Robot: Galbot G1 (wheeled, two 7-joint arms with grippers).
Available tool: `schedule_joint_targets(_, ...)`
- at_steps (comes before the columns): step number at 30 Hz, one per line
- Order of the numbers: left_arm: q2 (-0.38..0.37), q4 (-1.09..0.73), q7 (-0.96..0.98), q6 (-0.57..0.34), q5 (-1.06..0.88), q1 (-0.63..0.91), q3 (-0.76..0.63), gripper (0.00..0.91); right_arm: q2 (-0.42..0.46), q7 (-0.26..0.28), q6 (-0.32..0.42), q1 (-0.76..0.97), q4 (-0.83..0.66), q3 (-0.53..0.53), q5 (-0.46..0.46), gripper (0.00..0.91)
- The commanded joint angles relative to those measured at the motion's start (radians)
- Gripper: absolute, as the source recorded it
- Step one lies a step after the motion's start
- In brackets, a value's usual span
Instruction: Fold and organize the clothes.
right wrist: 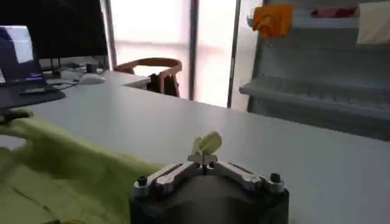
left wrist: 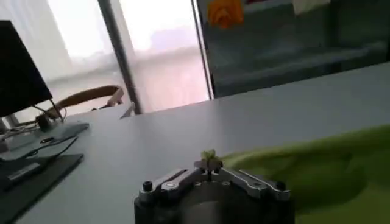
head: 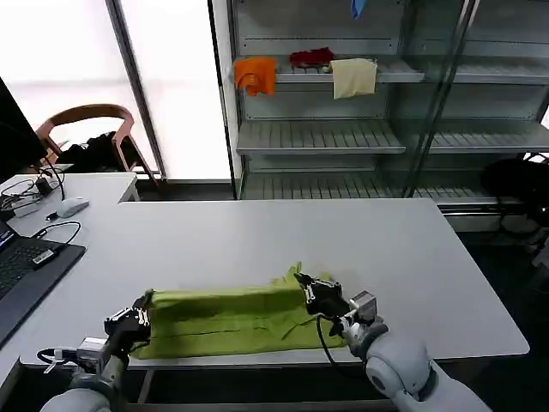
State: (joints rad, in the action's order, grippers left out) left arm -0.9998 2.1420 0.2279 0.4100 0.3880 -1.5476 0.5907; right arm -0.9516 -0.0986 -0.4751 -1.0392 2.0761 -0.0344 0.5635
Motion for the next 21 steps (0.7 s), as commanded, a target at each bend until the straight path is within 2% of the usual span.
schedule_joint_targets(1,-0.007,0.036,0.011,-0.001,-0.046,-0.051,0.003,0.01,0.027,-0.002,0.002,-0.082,0.06,-0.019,0.001,0.0)
schedule_joint_targets(9,-0.025,0.016,0.033,-0.026,-0.066,-0.062,-0.021,0.02,0.006,-0.015,0.023,-0.094,0.029,-0.015,-0.014,0.0)
schedule_joint_targets(14,-0.033,-0.01,0.047,-0.073,-0.063,-0.053,-0.035,0.03,-0.01,-0.019,0.06,-0.086,-0.005,-0.021,-0.046,0.0)
schedule_joint_targets(21,-0.034,-0.034,0.046,-0.111,-0.06,-0.037,-0.044,0.03,-0.015,-0.004,0.103,-0.072,-0.032,-0.025,-0.09,0.0)
